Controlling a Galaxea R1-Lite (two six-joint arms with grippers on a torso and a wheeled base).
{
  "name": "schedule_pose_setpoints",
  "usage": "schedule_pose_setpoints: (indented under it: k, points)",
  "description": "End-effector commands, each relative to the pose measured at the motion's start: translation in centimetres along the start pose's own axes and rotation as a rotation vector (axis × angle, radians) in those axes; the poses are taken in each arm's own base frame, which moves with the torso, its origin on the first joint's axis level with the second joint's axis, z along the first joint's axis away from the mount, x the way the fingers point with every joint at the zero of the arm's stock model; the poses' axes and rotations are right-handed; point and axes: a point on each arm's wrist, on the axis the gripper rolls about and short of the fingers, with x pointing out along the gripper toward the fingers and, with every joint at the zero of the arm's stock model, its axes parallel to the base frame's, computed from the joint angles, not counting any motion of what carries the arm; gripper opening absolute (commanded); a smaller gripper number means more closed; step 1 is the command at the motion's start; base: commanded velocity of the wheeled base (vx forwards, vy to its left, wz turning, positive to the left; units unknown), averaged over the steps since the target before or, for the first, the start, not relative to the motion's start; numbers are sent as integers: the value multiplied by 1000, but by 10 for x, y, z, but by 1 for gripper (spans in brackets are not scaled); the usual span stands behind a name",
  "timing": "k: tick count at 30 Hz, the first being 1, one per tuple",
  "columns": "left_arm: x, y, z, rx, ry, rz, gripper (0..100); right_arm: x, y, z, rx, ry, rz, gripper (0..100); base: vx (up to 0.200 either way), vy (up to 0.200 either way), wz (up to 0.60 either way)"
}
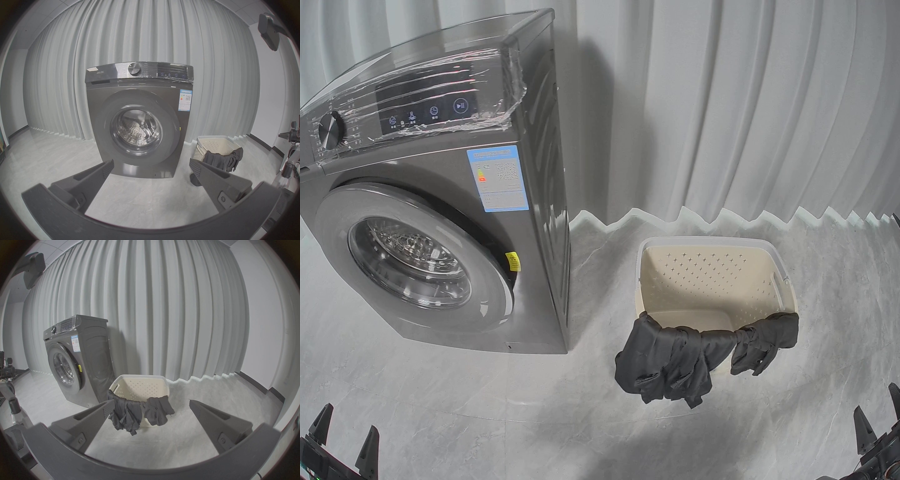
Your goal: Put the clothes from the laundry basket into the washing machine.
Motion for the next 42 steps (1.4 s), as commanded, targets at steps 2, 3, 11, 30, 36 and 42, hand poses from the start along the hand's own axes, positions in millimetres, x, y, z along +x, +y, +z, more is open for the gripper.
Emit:
schedule_pose_setpoints:
  k: [2, 3, 11, 30, 36, 42]
  points:
    - [0, 0, -5, 0, -2, 1, 100, 0, 0, -5, 0, 0, 0, 100, 0, 200, 0]
    - [0, 0, -5, 0, -2, 0, 100, 0, 0, -5, 0, 0, 0, 100, 0, 200, 0]
    - [0, 0, -5, 0, -2, 0, 100, 0, 0, -5, 0, 0, 0, 100, 0, 100, 0]
    - [0, 0, -5, 0, -2, 0, 100, 0, 0, -5, 0, 0, 0, 100, 0, 116, 0]
    - [0, 0, -5, 0, -2, 1, 100, 0, 0, -5, 0, 0, 0, 100, 0, 133, 0]
    - [0, 0, -5, 0, -2, 1, 100, 0, 0, -5, 0, 0, 0, 100, 0, 0, 0]
